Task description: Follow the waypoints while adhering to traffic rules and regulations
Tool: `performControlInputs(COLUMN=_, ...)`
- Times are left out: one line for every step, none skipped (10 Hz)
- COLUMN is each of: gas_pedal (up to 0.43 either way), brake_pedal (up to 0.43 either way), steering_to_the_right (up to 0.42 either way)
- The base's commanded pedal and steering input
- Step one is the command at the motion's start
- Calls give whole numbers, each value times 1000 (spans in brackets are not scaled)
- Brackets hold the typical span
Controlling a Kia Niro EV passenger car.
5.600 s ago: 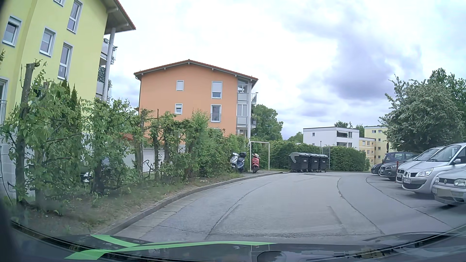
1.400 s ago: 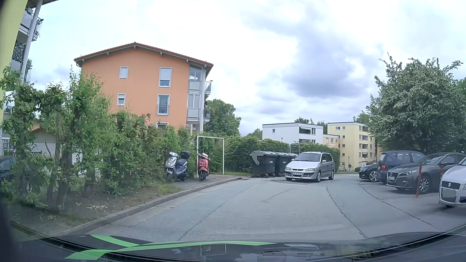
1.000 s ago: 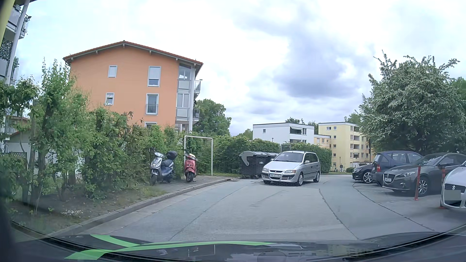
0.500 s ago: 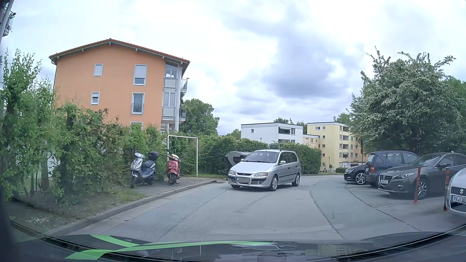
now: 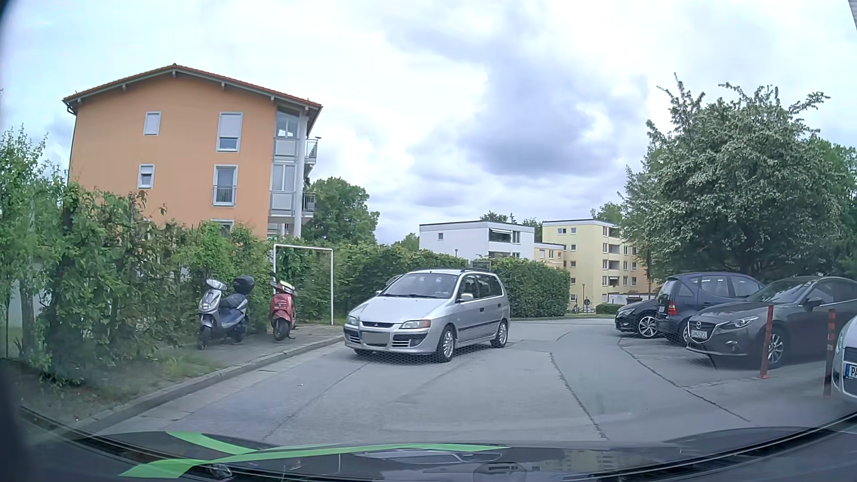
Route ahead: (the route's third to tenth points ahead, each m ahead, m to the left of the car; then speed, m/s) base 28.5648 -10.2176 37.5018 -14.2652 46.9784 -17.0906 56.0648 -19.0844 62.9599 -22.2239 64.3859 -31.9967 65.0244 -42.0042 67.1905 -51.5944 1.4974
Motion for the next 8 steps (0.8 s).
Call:
performControlInputs(gas_pedal=8, brake_pedal=0, steering_to_the_right=234)
performControlInputs(gas_pedal=8, brake_pedal=0, steering_to_the_right=233)
performControlInputs(gas_pedal=8, brake_pedal=0, steering_to_the_right=233)
performControlInputs(gas_pedal=8, brake_pedal=0, steering_to_the_right=233)
performControlInputs(gas_pedal=8, brake_pedal=0, steering_to_the_right=233)
performControlInputs(gas_pedal=8, brake_pedal=0, steering_to_the_right=233)
performControlInputs(gas_pedal=0, brake_pedal=0, steering_to_the_right=232)
performControlInputs(gas_pedal=0, brake_pedal=0, steering_to_the_right=227)
